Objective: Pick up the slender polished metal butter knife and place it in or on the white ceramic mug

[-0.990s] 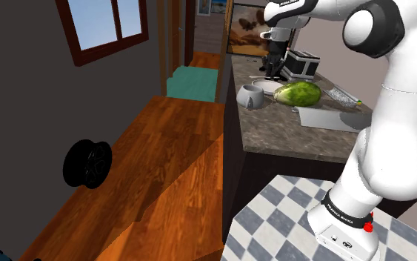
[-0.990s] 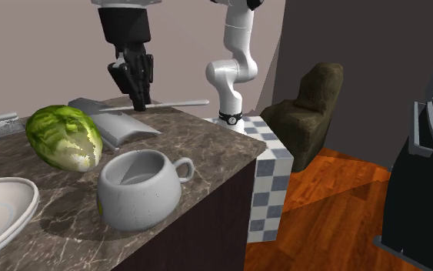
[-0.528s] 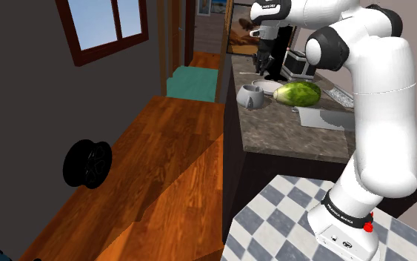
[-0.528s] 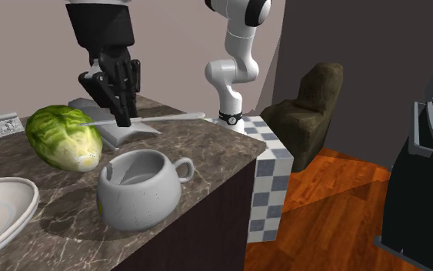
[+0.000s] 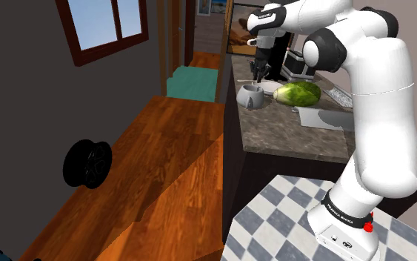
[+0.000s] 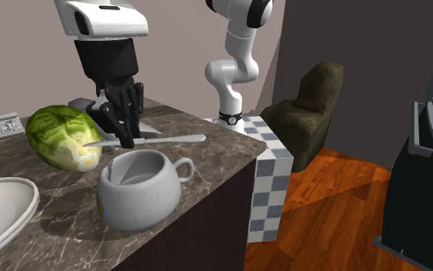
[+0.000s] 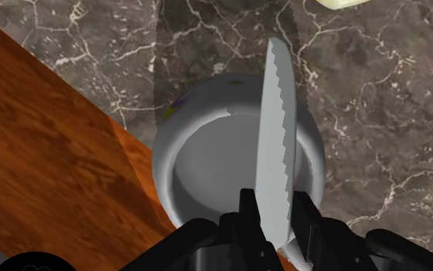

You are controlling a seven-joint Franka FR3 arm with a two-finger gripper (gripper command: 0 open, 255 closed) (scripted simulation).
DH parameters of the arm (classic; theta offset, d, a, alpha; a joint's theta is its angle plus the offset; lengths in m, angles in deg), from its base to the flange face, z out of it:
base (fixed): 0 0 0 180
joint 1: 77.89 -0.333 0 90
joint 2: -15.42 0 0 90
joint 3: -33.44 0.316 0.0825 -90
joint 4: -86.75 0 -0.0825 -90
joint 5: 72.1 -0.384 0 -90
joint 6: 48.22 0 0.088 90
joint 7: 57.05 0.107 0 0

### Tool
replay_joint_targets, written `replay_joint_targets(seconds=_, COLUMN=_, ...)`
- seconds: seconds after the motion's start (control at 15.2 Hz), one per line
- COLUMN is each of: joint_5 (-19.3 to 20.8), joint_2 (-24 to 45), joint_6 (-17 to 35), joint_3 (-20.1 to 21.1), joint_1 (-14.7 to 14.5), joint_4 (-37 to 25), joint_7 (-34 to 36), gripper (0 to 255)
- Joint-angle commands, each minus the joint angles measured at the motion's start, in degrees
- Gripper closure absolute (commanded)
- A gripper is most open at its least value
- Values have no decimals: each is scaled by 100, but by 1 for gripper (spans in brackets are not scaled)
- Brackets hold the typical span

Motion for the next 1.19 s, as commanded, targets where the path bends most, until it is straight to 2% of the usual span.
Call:
replay_joint_targets(seconds=0.0, joint_5=5, joint_2=-27, joint_6=183, joint_3=-3, joint_1=-62, joint_4=214, joint_7=-13, gripper=255)
replay_joint_targets(seconds=0.33, joint_5=-55, joint_2=34, joint_6=549, joint_3=34, joint_1=-109, joint_4=549, joint_7=-64, gripper=255)
replay_joint_targets(seconds=0.86, joint_5=-55, joint_2=34, joint_6=549, joint_3=34, joint_1=-109, joint_4=549, joint_7=-64, gripper=255)
replay_joint_targets(seconds=0.92, joint_5=-54, joint_2=32, joint_6=548, joint_3=33, joint_1=-110, joint_4=550, joint_7=-63, gripper=0)
replay_joint_targets(seconds=1.12, joint_5=-56, joint_2=35, joint_6=547, joint_3=34, joint_1=-108, joint_4=546, joint_7=-63, gripper=0)
